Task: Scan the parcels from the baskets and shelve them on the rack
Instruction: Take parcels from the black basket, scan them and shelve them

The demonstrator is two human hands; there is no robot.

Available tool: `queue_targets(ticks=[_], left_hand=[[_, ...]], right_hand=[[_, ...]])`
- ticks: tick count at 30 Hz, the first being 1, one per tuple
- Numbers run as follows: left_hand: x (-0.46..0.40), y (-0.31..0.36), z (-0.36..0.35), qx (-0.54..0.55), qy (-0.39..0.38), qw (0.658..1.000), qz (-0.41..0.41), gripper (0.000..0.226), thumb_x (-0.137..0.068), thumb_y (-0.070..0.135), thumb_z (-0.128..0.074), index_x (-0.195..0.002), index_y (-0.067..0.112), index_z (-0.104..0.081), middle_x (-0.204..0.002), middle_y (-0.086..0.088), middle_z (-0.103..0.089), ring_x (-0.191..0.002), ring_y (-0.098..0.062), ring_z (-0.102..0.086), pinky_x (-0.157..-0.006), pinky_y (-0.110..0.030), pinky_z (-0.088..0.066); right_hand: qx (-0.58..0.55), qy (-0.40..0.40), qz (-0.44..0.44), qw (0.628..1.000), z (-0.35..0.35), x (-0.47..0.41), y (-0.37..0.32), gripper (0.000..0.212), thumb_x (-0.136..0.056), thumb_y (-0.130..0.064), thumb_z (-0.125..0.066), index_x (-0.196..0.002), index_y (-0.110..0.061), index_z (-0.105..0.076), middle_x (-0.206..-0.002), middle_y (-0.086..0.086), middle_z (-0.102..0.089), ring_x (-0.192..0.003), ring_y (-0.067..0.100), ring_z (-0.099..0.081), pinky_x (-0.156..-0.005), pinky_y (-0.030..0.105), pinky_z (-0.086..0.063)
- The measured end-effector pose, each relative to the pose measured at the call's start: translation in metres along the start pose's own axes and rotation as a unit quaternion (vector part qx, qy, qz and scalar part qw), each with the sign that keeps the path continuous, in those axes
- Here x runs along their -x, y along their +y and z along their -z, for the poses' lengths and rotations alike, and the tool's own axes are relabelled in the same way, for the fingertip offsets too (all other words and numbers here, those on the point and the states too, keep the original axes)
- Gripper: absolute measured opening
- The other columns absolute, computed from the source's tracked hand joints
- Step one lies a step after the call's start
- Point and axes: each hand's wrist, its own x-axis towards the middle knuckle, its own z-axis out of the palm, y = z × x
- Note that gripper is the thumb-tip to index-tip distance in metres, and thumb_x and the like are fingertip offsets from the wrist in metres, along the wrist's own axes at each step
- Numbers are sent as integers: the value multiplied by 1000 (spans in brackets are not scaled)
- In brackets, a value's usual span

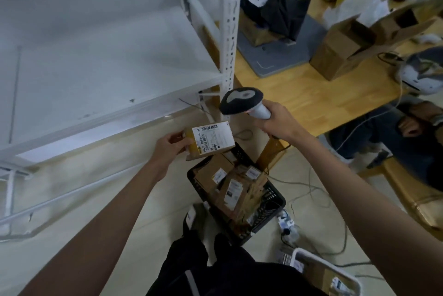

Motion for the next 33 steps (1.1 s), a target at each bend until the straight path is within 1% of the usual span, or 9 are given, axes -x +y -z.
queue_targets(ticks=[2, 5, 11, 16, 19, 24, 28, 30, 33], left_hand=[[4, 0, 8, 2, 8, 1000, -4, 43, -87, 10, -76, -127, 5, -62, -118, -11, -72, -108, -25, -70, -101, -38, -53], [8, 2, 17, 1, 24, 1000, -15, 46, -87, 8, -75, -131, 4, -61, -118, -11, -71, -107, -24, -69, -99, -36, -54], [11, 12, 38, -20, 24, 998, -46, 43, -87, 8, -75, -129, 9, -63, -117, -8, -71, -103, -16, -69, -81, -19, -54], [15, 18, 46, -33, 33, 997, -56, 46, -86, 9, -76, -130, 9, -63, -119, -10, -69, -110, -23, -67, -93, -30, -55], [17, 20, 50, -37, 39, 997, -60, 42, -85, 11, -77, -125, 13, -64, -114, -6, -70, -108, -22, -68, -93, -31, -55], [18, 22, 52, -55, 43, 995, -64, 48, -86, 14, -77, -131, 13, -62, -120, -8, -68, -110, -21, -66, -100, -36, -53], [17, 24, 53, -71, 45, 994, -67, 49, -86, 20, -78, -132, 15, -61, -121, -7, -68, -111, -21, -65, -103, -39, -52], [17, 26, 52, -73, 43, 994, -68, 52, -85, 21, -79, -133, 14, -61, -121, -7, -68, -112, -21, -65, -104, -41, -52], [18, 29, 50, -74, 46, 993, -73, 53, -85, 21, -79, -134, 12, -61, -121, -8, -68, -113, -23, -65, -105, -42, -51]], right_hand=[[13, -35, 29, 999, -7, 2, -6, 29, -82, -3, -70, -93, -28, -61, -80, -18, -60, -69, -1, -56, -62, 24, -39], [28, -79, 59, 995, -16, 7, -16, 36, -79, -8, -75, -87, -38, -59, -87, -21, -63, -77, -9, -62, -64, 12, -42], [53, -113, 83, 989, -35, 13, -27, 28, -79, -26, -72, -87, -47, -56, -85, -20, -66, -80, -6, -64, -65, 18, -43], [81, -109, 109, 985, -44, 12, -31, 33, -85, -19, -74, -89, -46, -55, -85, -18, -65, -78, -2, -63, -67, 30, -48], [102, -126, 116, 980, -48, 13, -32, 23, -86, -22, -73, -104, -31, -62, -101, -8, -70, -90, 12, -67, -74, 39, -55], [137, -142, 133, 971, -52, 15, -36, 27, -87, -20, -74, -103, -34, -57, -104, -14, -62, -100, 13, -62, -78, 32, -48], [194, -151, 149, 958, -52, 17, -38, 31, -88, -22, -73, -118, -21, -63, -117, -3, -68, -108, 17, -62, -86, 36, -50], [202, -147, 156, 956, -49, 17, -41, 32, -88, -22, -73, -118, -23, -62, -116, -3, -68, -108, 19, -63, -81, 35, -48], [208, -145, 162, 954, -41, 19, -48, 40, -90, -24, -73, -127, -27, -59, -121, -4, -67, -112, 18, -62, -88, 39, -54]])
